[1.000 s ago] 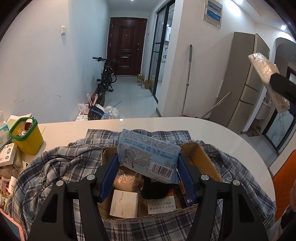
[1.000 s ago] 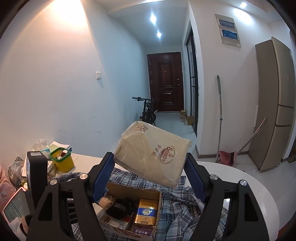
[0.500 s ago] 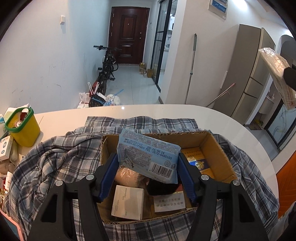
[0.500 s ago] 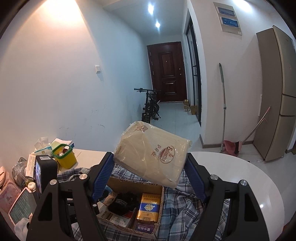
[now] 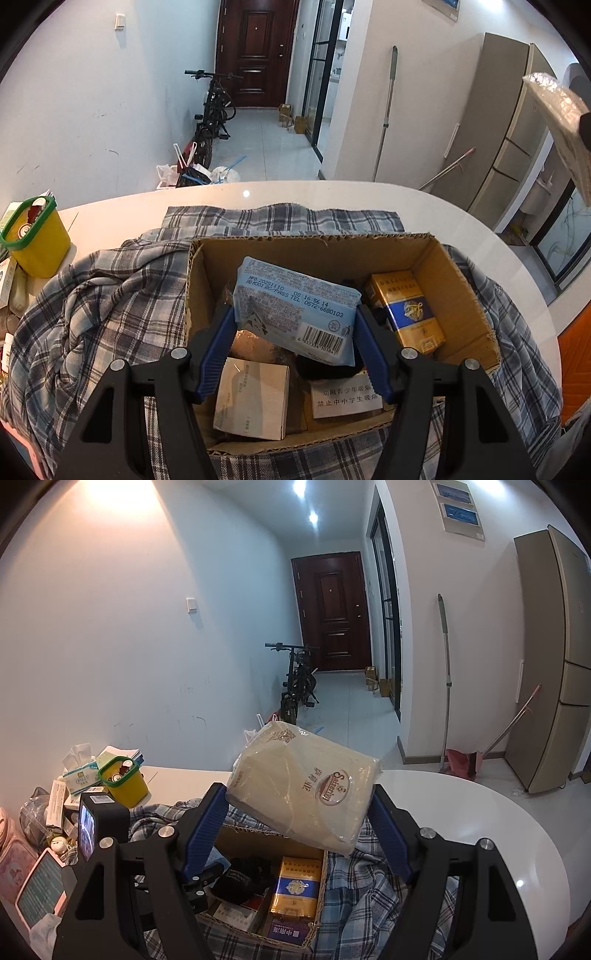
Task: Organize objects
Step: 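Lower the blue wipes pack into the box and open the left gripper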
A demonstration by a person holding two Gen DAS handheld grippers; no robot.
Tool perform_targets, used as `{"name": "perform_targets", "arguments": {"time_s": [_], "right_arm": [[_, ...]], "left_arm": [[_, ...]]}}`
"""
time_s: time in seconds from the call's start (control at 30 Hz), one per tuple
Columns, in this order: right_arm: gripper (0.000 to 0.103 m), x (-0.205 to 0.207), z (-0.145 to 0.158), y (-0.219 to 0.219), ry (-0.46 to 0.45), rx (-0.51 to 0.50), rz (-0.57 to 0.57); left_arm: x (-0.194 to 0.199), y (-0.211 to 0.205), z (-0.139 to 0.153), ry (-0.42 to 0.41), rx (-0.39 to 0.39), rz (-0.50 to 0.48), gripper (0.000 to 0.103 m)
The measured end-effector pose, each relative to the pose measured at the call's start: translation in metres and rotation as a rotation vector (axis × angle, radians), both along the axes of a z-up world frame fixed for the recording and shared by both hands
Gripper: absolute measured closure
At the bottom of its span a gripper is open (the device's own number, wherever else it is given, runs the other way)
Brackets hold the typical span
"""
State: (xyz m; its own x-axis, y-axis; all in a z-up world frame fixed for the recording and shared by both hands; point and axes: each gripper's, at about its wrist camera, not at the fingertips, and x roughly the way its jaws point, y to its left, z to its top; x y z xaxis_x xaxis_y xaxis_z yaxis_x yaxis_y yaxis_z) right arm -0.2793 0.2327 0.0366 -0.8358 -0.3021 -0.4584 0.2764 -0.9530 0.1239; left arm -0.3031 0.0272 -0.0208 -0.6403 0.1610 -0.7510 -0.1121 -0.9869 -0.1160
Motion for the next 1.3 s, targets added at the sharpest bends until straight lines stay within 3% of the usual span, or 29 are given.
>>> {"name": "perform_targets", "arguments": {"time_s": [0.07,0.2,0.37,0.47,0.53,0.63,0.8,1.03,1.3], "right_arm": [[0.028,0.001,0.0,-0.001,0.0,0.004,0.004],[0.028,0.005,0.002,-0.002,0.012,0.007,0.007],[0.028,0.008,0.006,0.002,0.029,0.004,-0.005],[0.028,0.005,0.006,0.003,0.024,0.0,-0.009],[0.028,0.003,0.003,0.002,0.014,0.004,-0.005],[0.028,-0.001,-0.002,-0.003,-0.003,0.016,0.006],[0.028,-0.006,-0.012,-0.008,-0.031,0.029,0.008],[0.028,-0.026,-0.033,-0.012,-0.131,0.027,0.035],[0.028,-0.047,-0.063,-0.018,-0.244,0.028,0.046]], "left_arm": [[-0.002,0.004,-0.003,-0.016,-0.02,-0.005,0.021],[0.004,0.012,0.004,0.036,-0.071,-0.015,0.02],[0.024,0.007,0.036,0.217,-0.098,0.038,0.019],[0.04,-0.007,0.059,0.34,-0.051,0.092,0.012],[0.048,-0.018,0.071,0.415,-0.008,0.12,0.0],[0.058,-0.028,0.083,0.49,0.017,0.148,0.0],[0.049,-0.017,0.083,0.455,-0.125,0.14,0.0],[0.04,-0.026,0.079,0.39,-0.061,0.154,0.0],[0.033,-0.028,0.079,0.369,-0.048,0.166,0.0]]}}
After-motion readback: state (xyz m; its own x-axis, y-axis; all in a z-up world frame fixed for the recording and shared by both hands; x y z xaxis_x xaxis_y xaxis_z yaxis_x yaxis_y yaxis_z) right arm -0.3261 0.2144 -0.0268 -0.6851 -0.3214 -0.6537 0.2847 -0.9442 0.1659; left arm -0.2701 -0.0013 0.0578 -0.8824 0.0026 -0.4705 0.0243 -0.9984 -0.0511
